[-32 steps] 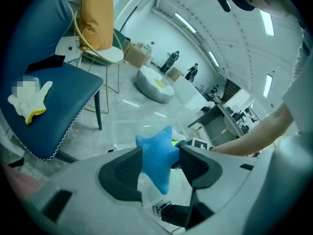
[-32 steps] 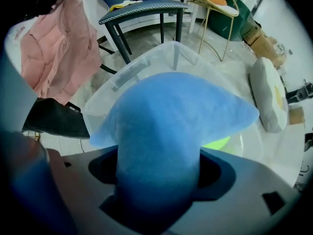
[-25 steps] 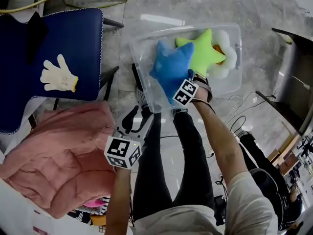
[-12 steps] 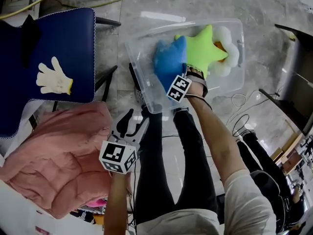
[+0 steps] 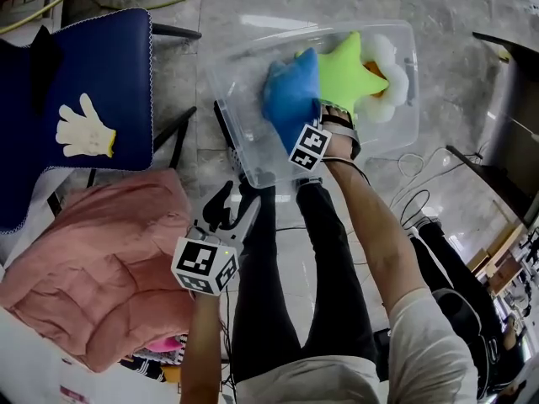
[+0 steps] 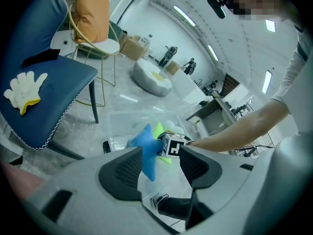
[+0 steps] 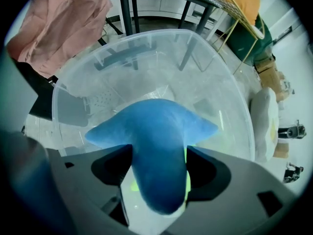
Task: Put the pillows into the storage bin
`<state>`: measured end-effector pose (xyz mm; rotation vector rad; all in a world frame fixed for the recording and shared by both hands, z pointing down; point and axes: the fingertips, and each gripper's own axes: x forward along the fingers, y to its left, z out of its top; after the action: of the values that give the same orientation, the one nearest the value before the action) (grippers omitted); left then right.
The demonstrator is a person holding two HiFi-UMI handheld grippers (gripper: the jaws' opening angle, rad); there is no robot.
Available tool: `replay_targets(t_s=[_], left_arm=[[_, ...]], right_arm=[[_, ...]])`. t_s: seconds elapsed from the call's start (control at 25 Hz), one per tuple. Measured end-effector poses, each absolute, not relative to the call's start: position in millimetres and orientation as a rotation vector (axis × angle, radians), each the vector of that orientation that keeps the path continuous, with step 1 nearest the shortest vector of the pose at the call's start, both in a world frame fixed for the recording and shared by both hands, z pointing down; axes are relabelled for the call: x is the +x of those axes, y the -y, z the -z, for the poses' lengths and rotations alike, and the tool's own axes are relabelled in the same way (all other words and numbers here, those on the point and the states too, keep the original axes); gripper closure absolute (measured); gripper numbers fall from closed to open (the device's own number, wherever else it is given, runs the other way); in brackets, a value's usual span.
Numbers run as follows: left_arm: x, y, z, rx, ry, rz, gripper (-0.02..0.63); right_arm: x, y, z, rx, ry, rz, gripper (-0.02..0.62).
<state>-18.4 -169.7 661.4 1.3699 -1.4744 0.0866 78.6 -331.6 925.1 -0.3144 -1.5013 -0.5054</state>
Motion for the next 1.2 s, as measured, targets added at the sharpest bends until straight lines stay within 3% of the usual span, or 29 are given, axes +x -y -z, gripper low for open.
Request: replay_targets(t_s=[0.2, 0.48, 0.84, 1.2], left_arm=[[-9, 182, -645, 1.395, 1.49, -0.093, 0.37], [18, 200, -605, 1.456, 1.513, -0.123, 0.368], [72, 208, -531, 1.428, 1.605, -0.133, 0.368], [130, 216, -437, 1.523, 1.6, -0.097, 0.368]], right_arm=[[86, 347, -896, -0.267, 1.548, 0.483, 0.257], [108, 367, -821, -0.15, 1.73, 0.432, 0.322], [176, 356, -668, 0.041, 2.119, -0.141, 0.321], [294, 343, -522, 0.444, 2.165, -0.596, 0.319]])
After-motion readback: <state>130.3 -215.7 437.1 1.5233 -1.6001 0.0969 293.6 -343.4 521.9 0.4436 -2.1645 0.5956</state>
